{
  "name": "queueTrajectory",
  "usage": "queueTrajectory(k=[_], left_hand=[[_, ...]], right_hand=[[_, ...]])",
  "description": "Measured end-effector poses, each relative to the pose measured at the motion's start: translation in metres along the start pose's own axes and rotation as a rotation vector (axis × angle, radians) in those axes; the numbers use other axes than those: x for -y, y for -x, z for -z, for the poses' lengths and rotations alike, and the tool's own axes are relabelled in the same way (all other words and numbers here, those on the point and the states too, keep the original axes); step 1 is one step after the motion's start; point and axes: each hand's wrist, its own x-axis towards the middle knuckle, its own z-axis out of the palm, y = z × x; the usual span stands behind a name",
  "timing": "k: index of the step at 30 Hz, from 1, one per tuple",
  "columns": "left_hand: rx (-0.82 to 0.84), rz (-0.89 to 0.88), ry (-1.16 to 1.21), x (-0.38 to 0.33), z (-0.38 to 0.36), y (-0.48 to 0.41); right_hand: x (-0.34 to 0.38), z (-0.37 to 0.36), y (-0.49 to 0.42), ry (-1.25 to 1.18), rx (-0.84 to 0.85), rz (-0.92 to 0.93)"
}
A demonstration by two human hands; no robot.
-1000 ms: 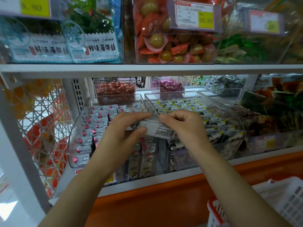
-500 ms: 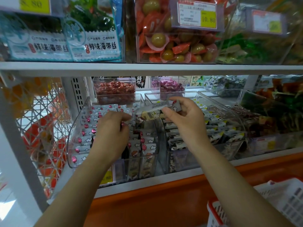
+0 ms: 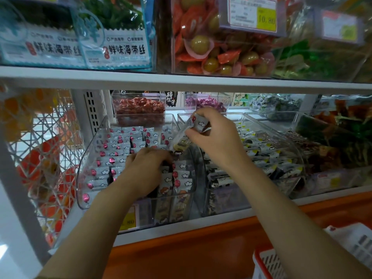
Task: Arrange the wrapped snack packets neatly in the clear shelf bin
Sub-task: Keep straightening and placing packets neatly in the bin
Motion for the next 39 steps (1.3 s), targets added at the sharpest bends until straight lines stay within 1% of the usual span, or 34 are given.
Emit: queueTrajectory(k=[5, 7, 10, 14, 16, 18, 20, 22, 23, 26, 29, 32, 35, 37, 39], left_hand=[[0.038, -0.02, 0.073, 0.003, 0.0, 0.001], [0.038, -0.019, 0.081, 0.003, 0.0, 0.001], [-0.008, -0.003, 0.086, 0.001, 0.003, 0.0], [-0.08, 0.025, 0.127, 0.005, 0.01, 0.001], [-0.102, 0.047, 0.152, 0.009, 0.012, 0.002], [-0.122, 0.07, 0.185, 0.01, 0.013, 0.004], [-0.139, 0.085, 0.218, 0.01, 0.015, 0.006], [-0.147, 0.088, 0.225, 0.01, 0.016, 0.007], [-0.149, 0.085, 0.221, 0.01, 0.016, 0.007], [-0.153, 0.074, 0.212, 0.01, 0.019, 0.009], [-0.167, 0.074, 0.218, 0.011, 0.021, 0.011], [-0.192, 0.071, 0.238, 0.012, 0.024, 0.013], [-0.242, 0.095, 0.281, 0.012, 0.025, 0.014], [-0.288, 0.108, 0.323, 0.012, 0.026, 0.016], [-0.319, 0.118, 0.374, 0.01, 0.026, 0.017]], right_hand=[[-0.005, -0.016, -0.019, 0.195, 0.259, 0.058], [-0.007, -0.023, -0.024, 0.332, 0.395, 0.071], [-0.008, -0.029, -0.03, 0.662, 0.581, 0.145], [-0.001, -0.029, -0.041, 0.83, 0.828, 0.162], [0.005, -0.03, -0.049, 0.88, 0.905, 0.164], [0.008, -0.031, -0.058, 0.84, 0.875, 0.175], [0.009, -0.034, -0.067, 0.746, 0.753, 0.172], [0.009, -0.04, -0.073, 0.728, 0.667, 0.197], [0.007, -0.045, -0.074, 0.757, 0.669, 0.209], [0.004, -0.058, -0.071, 0.894, 0.763, 0.228], [0.001, -0.062, -0.067, 0.928, 0.761, 0.22], [0.0, -0.059, -0.067, 0.881, 0.633, 0.236], [0.002, -0.046, -0.063, 0.751, 0.477, 0.212], [0.003, -0.034, -0.053, 0.659, 0.34, 0.199], [0.005, -0.023, -0.037, 0.552, 0.159, 0.207]])
